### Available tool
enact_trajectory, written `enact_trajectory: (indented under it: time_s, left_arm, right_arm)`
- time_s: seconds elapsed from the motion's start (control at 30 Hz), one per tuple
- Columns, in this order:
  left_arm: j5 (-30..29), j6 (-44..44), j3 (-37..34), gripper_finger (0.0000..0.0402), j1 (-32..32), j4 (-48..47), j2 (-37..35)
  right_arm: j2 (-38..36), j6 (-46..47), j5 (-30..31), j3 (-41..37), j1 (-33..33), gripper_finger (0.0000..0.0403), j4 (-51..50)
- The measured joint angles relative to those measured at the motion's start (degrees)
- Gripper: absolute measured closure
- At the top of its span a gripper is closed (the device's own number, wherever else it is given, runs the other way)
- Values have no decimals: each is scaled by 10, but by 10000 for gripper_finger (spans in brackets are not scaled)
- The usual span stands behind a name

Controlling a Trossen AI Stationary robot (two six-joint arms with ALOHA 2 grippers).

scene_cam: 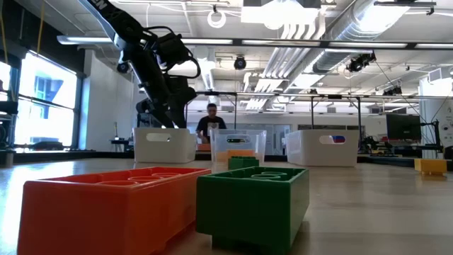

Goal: Sort & place blocks by color
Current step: Put the yellow game piece into the transparent bin

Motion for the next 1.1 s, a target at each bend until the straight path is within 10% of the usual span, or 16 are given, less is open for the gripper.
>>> enact_trajectory:
  time_s: [0.43, 1.1]
  left_arm:
    - [1, -1, 0, 194, 0, 0, 0]
    - [0, 0, 0, 194, 0, 0, 0]
  right_arm:
    - [-76, 51, -29, -115, -3, 185, 159]
    - [30, 25, -70, -145, -3, 185, 307]
